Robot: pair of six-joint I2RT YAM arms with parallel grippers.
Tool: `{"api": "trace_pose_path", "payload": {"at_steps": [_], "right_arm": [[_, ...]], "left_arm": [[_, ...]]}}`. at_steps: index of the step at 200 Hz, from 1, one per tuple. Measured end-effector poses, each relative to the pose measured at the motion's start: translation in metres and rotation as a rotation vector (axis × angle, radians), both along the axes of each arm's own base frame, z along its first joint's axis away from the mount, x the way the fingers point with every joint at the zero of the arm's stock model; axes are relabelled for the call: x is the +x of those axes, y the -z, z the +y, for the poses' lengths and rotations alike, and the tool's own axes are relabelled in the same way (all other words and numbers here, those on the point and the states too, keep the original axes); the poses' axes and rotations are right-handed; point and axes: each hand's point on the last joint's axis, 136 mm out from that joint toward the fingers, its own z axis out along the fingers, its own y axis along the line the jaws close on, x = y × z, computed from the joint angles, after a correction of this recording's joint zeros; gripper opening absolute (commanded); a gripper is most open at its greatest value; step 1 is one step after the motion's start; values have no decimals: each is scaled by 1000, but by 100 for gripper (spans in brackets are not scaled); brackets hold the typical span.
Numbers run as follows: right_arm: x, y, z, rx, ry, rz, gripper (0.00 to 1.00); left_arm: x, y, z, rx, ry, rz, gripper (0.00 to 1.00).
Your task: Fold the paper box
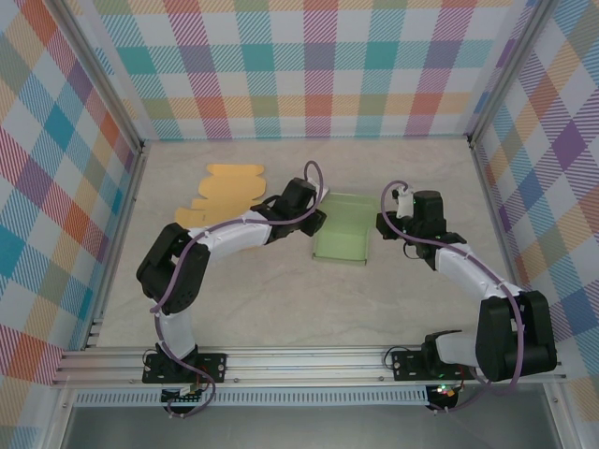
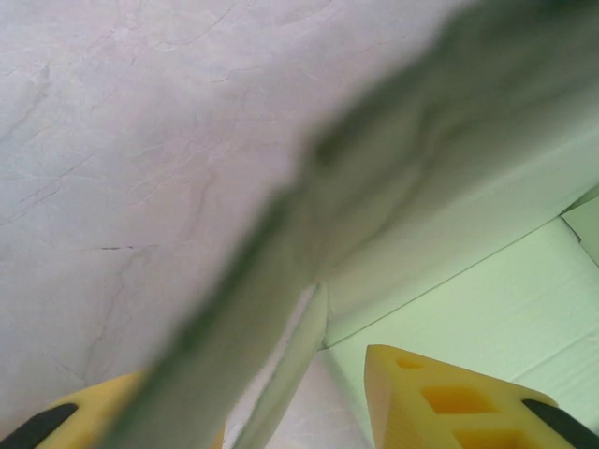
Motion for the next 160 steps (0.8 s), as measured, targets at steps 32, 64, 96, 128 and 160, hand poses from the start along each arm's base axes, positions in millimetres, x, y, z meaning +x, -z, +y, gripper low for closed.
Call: {"api": "trace_pose_path", "payload": {"at_steps": [32,64,96,128,160], "right_arm": [[-1,0,1,3,-3,2,20],[-1,0,3,15,-8,4,18],[-2,-1,5,38,-9,8,21],[-1,0,3,25,1,4,39],[3,1,-10,-40,23,-21,61]], "left_arm": [[6,-3,4,-19,-19,-5,19],[2,-6,1,-51,-5,12,11],[-2,-7,-3,-90,2,33,11],[-2,-9,-5,-107,-3,31,12],[-1,-9,-4,-94,5,22,12]]}}
